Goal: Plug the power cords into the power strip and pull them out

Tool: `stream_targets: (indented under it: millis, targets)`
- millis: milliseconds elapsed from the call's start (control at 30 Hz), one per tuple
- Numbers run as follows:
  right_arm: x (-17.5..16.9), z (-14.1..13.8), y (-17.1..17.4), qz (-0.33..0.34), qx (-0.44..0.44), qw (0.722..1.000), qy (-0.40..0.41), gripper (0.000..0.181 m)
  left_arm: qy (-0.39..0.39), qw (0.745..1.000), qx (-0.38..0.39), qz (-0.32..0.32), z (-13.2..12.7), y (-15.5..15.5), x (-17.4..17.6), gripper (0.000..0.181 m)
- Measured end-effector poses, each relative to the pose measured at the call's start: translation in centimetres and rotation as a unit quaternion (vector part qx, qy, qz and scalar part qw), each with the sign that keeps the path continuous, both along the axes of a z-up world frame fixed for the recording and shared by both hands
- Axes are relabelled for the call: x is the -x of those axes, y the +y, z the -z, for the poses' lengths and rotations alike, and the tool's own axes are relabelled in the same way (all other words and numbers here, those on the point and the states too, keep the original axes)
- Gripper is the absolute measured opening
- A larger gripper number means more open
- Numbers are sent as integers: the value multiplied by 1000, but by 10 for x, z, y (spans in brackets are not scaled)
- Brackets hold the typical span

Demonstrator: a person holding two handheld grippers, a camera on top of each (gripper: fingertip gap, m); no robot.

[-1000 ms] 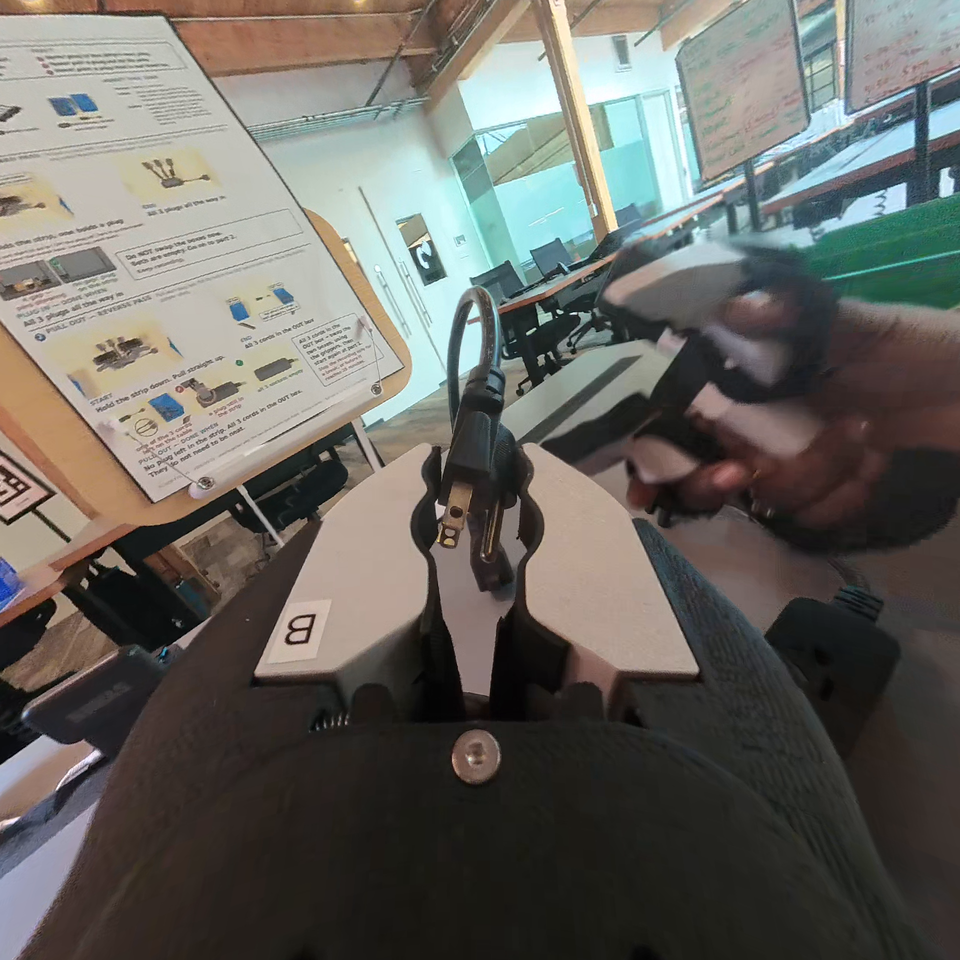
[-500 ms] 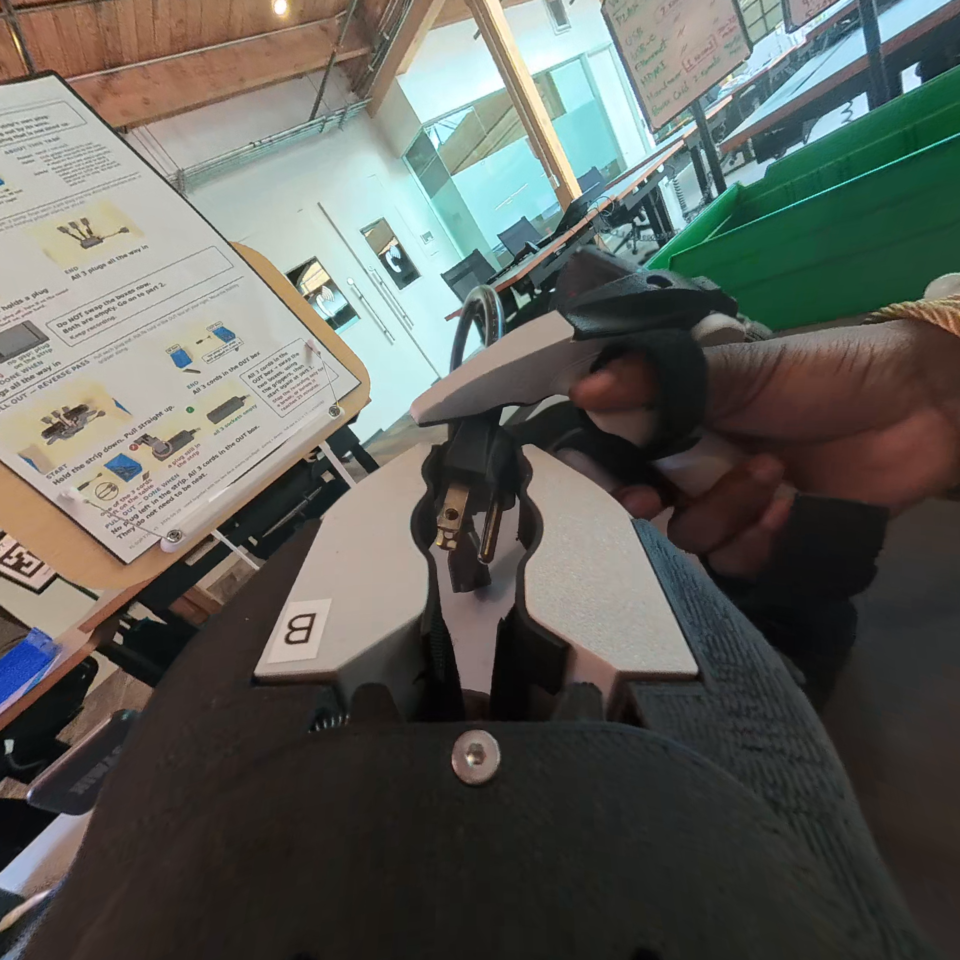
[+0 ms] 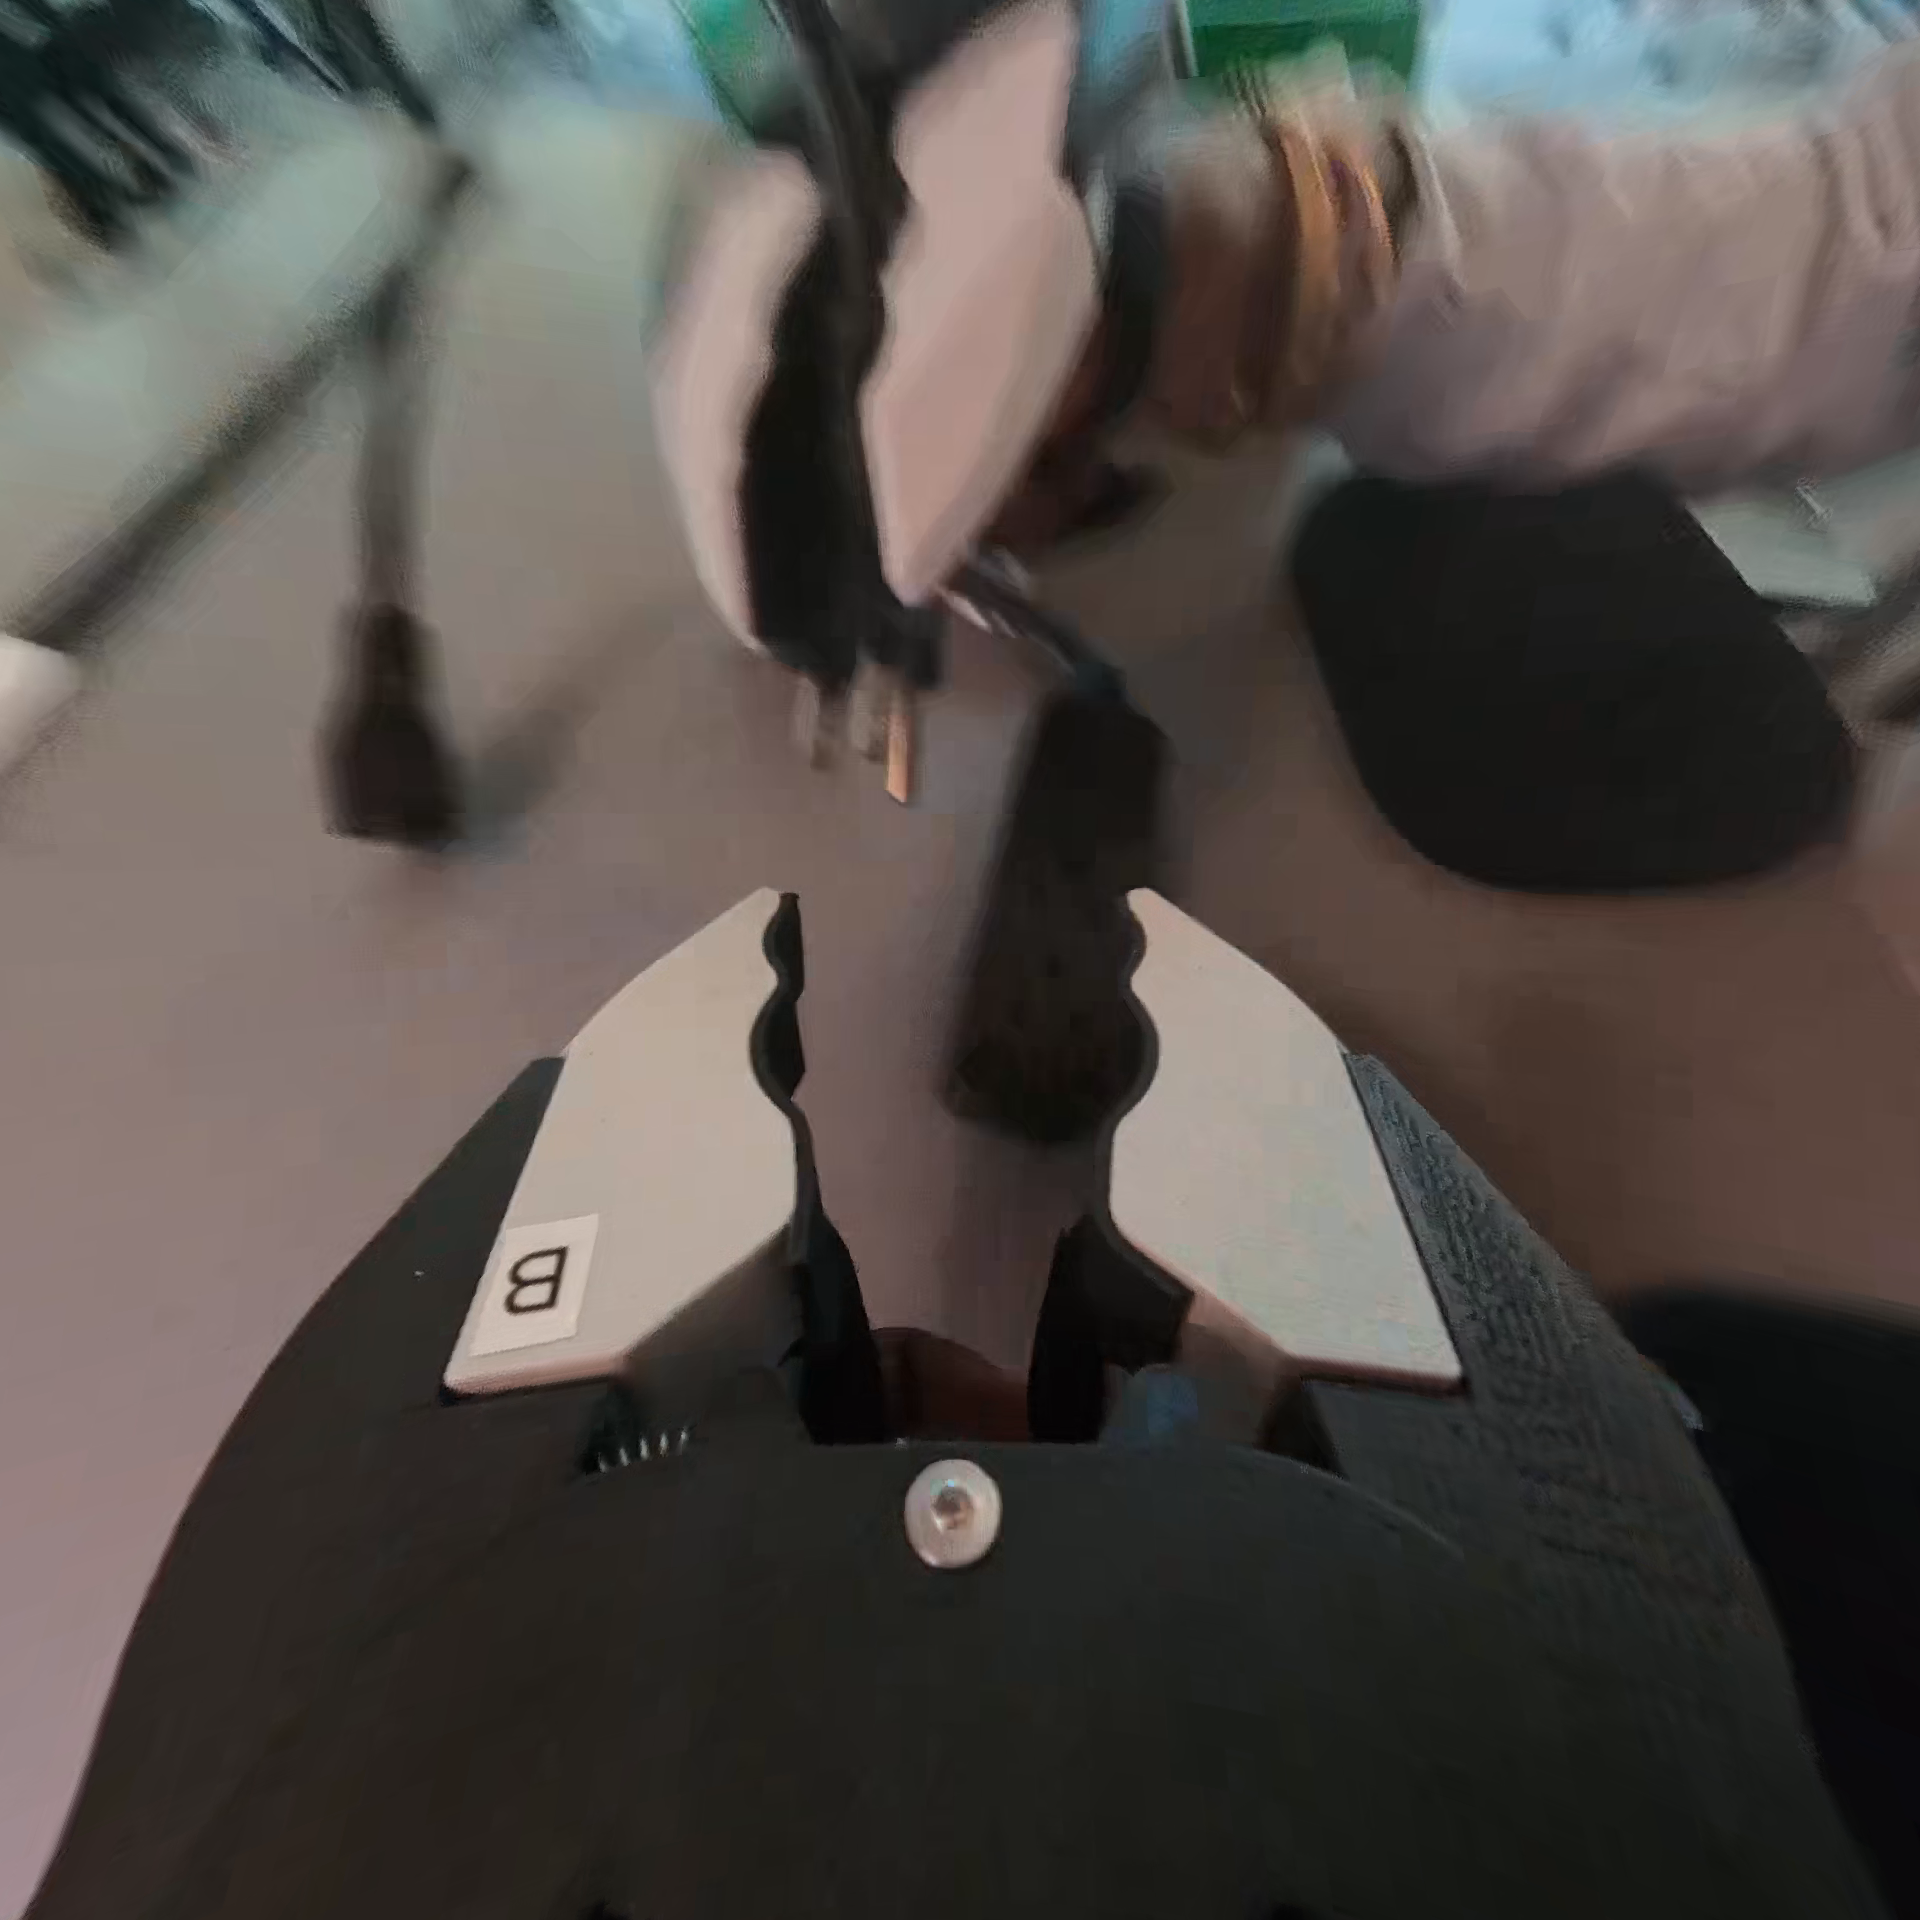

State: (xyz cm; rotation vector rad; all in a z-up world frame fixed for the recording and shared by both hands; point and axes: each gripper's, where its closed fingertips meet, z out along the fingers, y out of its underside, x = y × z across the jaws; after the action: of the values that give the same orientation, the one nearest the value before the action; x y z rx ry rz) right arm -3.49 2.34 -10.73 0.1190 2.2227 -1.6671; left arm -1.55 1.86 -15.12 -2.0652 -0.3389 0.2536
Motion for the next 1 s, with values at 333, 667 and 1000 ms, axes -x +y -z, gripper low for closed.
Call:
stream_targets:
  millis: [333, 667, 1000]
  targets:
    - [-31, 40, 1, -68, -167, 977, 112, 23, -69, 990, 107, 62, 64, -4, -15, 52]
    - [-38, 47, -7, -90, -203, 966, 135, 23, -178, 980, 57, 63, 58, 2, -26, 47]
    - [-36, 46, -1, -102, -235, 954, 152, 23, -116, 982, 131, 64, 63, -14, -25, 47]
